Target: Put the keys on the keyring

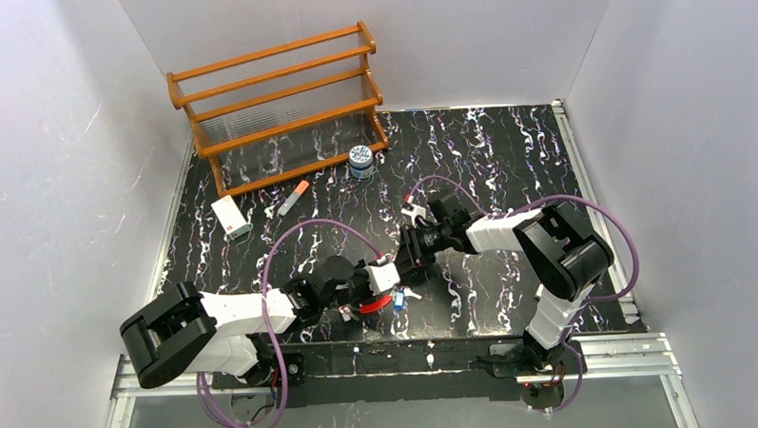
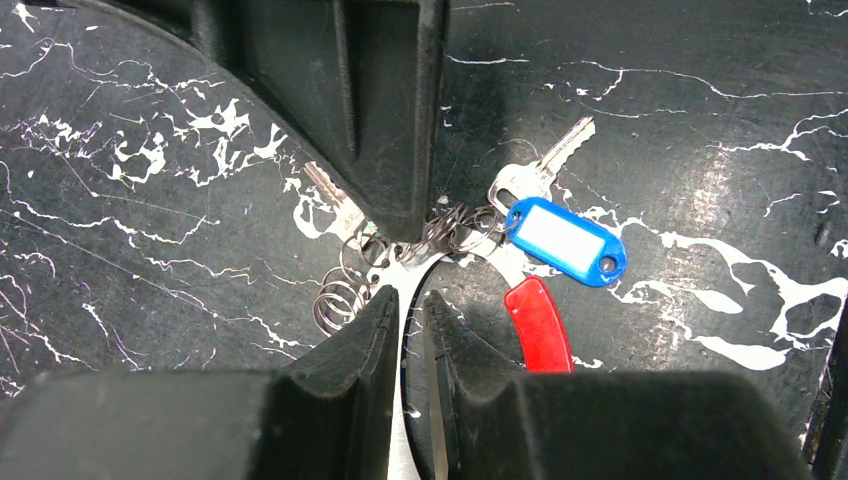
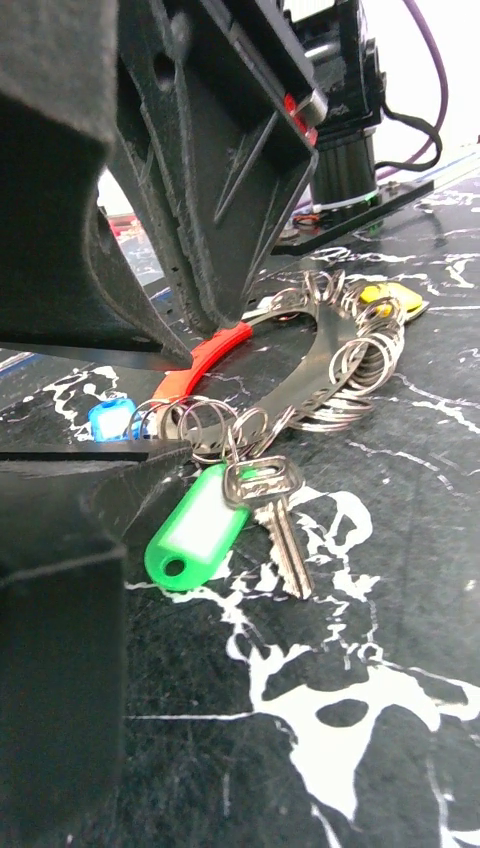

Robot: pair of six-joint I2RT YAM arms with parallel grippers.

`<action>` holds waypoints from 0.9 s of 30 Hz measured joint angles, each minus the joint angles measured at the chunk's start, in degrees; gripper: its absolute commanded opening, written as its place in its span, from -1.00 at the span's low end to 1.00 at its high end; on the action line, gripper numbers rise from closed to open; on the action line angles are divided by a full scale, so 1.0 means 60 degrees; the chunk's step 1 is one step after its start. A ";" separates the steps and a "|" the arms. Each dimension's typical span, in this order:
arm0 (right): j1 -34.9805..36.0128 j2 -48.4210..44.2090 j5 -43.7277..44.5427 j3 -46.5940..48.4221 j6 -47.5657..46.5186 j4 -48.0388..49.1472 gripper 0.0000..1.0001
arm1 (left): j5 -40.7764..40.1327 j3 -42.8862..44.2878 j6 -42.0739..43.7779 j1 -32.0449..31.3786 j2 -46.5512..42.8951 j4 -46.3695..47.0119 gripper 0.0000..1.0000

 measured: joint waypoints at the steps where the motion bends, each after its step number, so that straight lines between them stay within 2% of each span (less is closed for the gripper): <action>1: 0.0000 0.0000 0.0000 0.0047 0.0004 0.0000 -0.27 | 0.0000 -0.0004 0.0000 0.0000 0.0000 0.0004 -0.73; 14: 0.0000 0.0000 0.0004 0.0375 -0.0153 0.0084 -0.27 | 0.0000 -0.0051 0.0000 0.0000 0.0000 0.0004 -0.75; 21: 0.0000 -0.0248 0.0754 0.0641 -0.1224 -0.0998 -0.30 | 0.0007 -0.0055 -0.0044 0.0000 0.0000 0.0000 -0.75; 27: 0.0171 -0.0601 0.1344 0.0648 -0.1912 -0.1953 -0.17 | 0.0004 -0.0055 -0.0193 0.0000 0.0000 0.0000 -0.74</action>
